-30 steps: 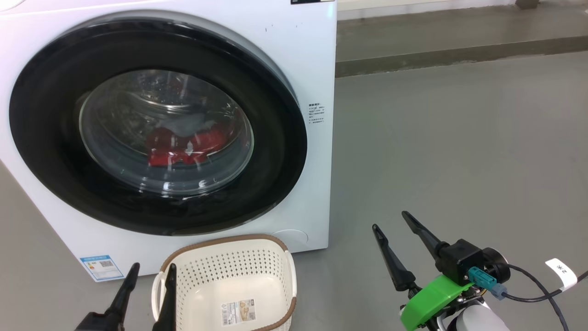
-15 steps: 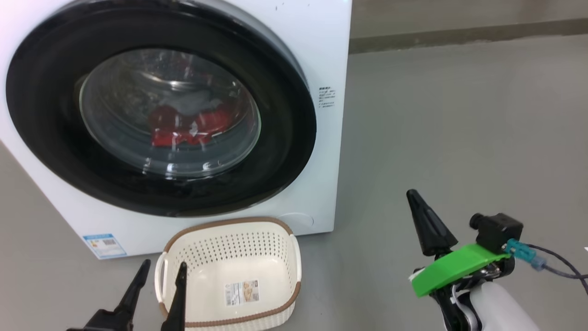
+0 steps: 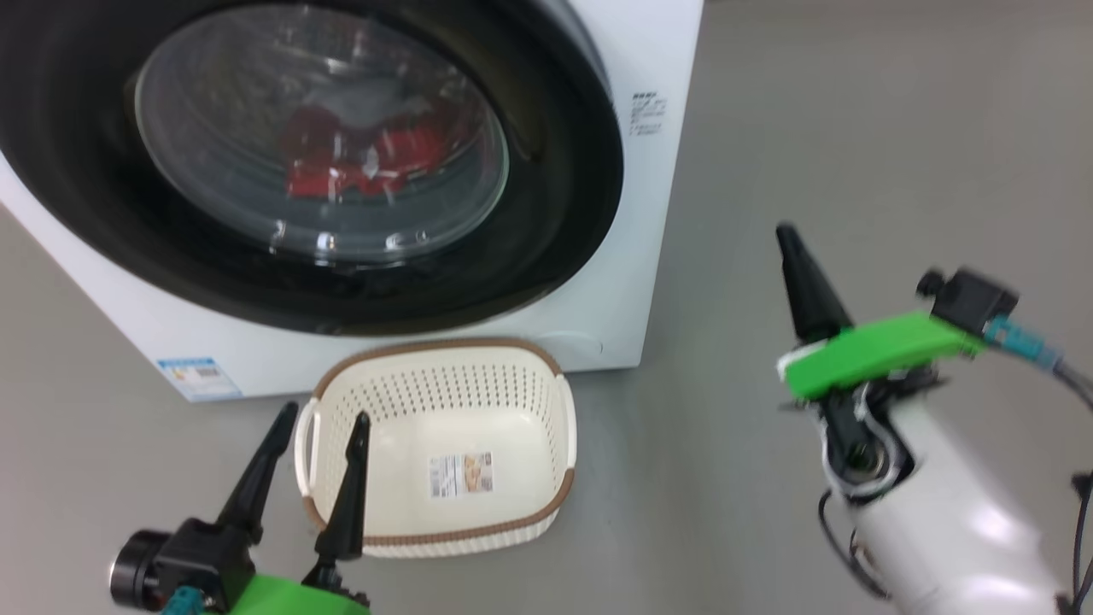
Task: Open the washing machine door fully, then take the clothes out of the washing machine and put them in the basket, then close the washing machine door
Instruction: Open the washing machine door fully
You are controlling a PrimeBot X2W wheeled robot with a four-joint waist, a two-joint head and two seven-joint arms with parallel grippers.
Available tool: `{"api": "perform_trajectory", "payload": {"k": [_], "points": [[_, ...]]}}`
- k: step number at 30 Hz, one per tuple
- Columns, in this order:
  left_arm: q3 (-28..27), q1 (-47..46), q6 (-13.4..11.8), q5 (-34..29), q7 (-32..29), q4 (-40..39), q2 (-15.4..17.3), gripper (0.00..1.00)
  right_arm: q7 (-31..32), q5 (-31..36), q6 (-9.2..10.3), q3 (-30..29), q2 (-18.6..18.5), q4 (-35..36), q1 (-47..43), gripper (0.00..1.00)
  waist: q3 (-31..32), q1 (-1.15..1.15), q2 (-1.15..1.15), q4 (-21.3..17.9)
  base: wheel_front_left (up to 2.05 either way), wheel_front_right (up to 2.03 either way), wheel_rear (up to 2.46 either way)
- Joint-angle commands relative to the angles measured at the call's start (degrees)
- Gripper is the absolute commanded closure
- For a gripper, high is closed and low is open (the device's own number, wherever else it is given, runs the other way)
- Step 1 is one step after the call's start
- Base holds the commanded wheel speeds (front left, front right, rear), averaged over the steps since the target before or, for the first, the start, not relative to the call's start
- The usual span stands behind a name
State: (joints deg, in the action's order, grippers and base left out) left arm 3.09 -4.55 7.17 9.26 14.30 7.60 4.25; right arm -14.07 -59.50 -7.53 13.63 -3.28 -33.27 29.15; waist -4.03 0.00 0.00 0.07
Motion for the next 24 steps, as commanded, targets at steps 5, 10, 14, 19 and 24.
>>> {"api": "perform_trajectory", "payload": {"k": [5, 10, 14, 19, 24], "points": [[-0.5, -4.7, 0.3, 3.4, 0.7, -3.6, 0.2, 0.00, 3.2, -7.7, 0.04, 1.9, -3.4, 1.5, 7.9, 1.00, -6.7, 0.00, 0.00, 2.9, 0.00, 0.00, 0.00], [0.7, -7.0, 0.3, 6.0, 0.7, -5.7, -0.4, 0.00, 9.5, -16.7, 0.04, 0.9, -5.7, 1.7, 12.8, 1.00, -10.3, 0.00, 0.00, 4.7, 0.00, 0.00, 0.00], [1.2, -8.7, 0.3, 6.3, 0.7, -6.1, -0.3, 0.00, 15.6, -22.0, 0.04, 0.4, -7.5, 1.0, 17.0, 1.00, -12.7, 0.00, 0.00, 5.7, 0.00, 0.00, 0.00], [1.6, -10.2, 0.3, 6.2, 0.7, -6.0, -0.2, 0.00, 21.2, -26.9, 0.04, -0.8, -8.4, -1.2, 22.8, 1.00, -15.0, 0.00, 0.00, 6.8, 0.00, 0.00, 0.00], [2.4, -11.0, 0.3, 3.7, 0.7, -5.3, 0.7, 0.00, 26.9, -30.0, 0.04, -0.9, -8.5, -3.2, 27.3, 1.00, -16.8, 0.00, 0.00, 7.6, 0.00, 0.00, 0.00]]}}
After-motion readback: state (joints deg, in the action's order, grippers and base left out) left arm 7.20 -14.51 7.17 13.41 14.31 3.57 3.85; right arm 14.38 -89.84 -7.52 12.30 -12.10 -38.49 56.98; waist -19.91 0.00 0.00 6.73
